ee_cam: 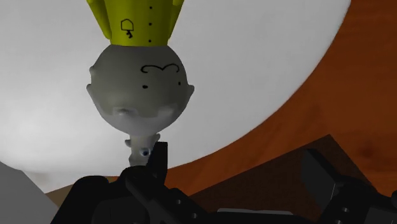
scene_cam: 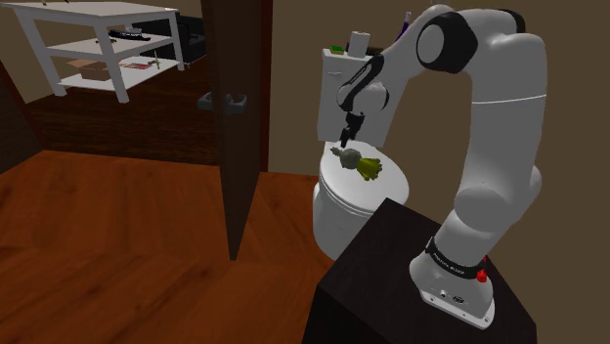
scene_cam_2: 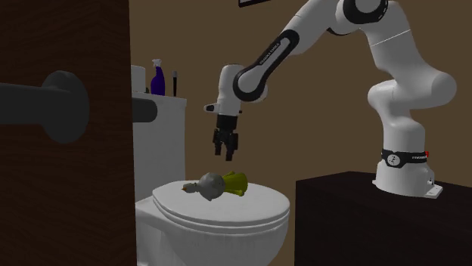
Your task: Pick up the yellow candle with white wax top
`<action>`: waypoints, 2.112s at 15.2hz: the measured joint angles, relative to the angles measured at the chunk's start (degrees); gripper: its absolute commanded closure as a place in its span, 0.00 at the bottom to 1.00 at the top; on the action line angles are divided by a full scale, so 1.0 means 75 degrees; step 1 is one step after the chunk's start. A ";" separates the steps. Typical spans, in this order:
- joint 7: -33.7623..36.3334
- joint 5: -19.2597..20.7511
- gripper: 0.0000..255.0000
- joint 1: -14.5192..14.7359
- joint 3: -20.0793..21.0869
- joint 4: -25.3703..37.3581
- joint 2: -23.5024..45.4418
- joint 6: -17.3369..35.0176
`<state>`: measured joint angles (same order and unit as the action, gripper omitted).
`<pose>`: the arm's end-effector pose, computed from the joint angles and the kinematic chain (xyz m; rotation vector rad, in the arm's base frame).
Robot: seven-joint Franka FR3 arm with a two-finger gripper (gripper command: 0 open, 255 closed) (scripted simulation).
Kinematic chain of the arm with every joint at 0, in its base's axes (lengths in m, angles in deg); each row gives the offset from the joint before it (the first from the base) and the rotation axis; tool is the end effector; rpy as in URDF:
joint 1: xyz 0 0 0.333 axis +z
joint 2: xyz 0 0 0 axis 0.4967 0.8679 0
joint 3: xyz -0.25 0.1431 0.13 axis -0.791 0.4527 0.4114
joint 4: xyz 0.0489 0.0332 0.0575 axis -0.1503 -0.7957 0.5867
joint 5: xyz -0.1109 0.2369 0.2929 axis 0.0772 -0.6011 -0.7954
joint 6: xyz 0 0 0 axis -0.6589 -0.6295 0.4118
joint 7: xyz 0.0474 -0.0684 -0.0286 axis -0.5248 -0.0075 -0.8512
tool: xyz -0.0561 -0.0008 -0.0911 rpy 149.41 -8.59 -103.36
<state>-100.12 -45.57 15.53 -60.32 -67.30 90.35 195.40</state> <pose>0.5073 -0.3429 0.2575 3.0589 0.0735 0.1327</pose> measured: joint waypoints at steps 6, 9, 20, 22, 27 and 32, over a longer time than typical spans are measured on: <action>-0.0575 -0.0577 0.00 -0.0830 0.0436 0.1966 0.1795 -0.0144; -0.0744 -0.0732 0.00 -0.1241 0.0617 0.3149 0.2761 -0.0319; -0.0863 -0.0901 1.00 -0.1638 0.0873 0.4442 0.4145 -0.0182; -0.0876 -0.0908 1.00 -0.1652 0.0880 0.4456 0.4172 -0.0164; -0.0878 -0.0911 1.00 -0.1652 0.0882 0.4448 0.4169 -0.0151; -0.0863 -0.0893 1.00 -0.1635 0.0860 0.4419 0.4091 -0.0222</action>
<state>-106.59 -52.27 3.27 -53.87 -34.16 121.03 193.74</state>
